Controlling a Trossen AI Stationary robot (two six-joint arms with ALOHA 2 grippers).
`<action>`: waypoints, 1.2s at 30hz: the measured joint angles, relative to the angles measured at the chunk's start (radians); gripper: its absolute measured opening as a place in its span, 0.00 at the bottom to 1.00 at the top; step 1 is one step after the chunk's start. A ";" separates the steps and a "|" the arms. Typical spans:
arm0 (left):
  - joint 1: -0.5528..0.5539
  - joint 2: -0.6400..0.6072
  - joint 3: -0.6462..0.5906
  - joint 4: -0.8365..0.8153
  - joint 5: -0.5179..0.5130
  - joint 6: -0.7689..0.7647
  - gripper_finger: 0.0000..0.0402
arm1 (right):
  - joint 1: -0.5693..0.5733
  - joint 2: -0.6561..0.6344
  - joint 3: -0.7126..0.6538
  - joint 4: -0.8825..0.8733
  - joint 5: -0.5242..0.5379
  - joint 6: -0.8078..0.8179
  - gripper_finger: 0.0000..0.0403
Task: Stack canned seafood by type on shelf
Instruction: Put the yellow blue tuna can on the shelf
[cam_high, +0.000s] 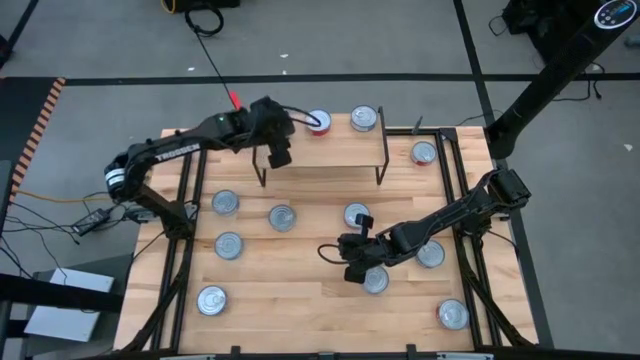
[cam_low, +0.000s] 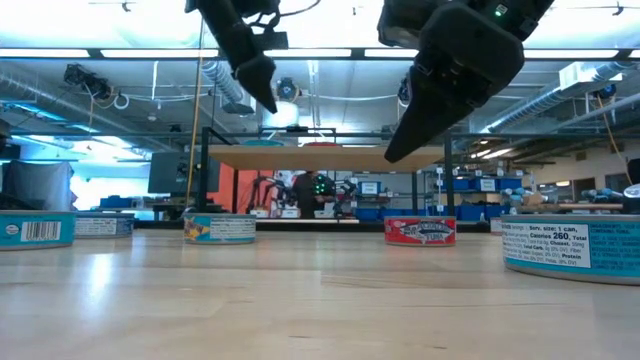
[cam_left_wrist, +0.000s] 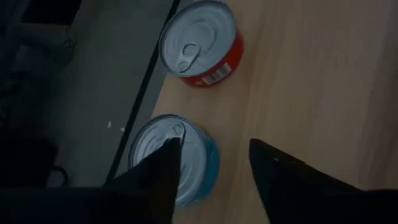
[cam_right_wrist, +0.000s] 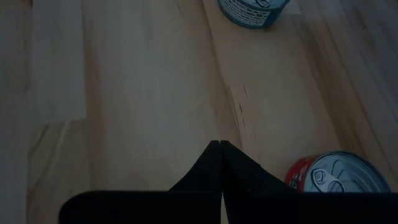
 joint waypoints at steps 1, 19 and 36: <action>0.008 0.005 0.000 0.005 0.005 -0.006 0.44 | 0.000 0.000 0.000 -0.001 0.000 0.000 0.02; 0.166 0.080 -0.001 0.030 0.089 -0.104 0.02 | 0.000 0.000 0.000 -0.003 0.001 -0.002 0.02; 0.199 0.118 -0.001 0.049 -0.007 -0.103 0.01 | 0.000 0.000 0.000 -0.005 0.001 -0.001 0.02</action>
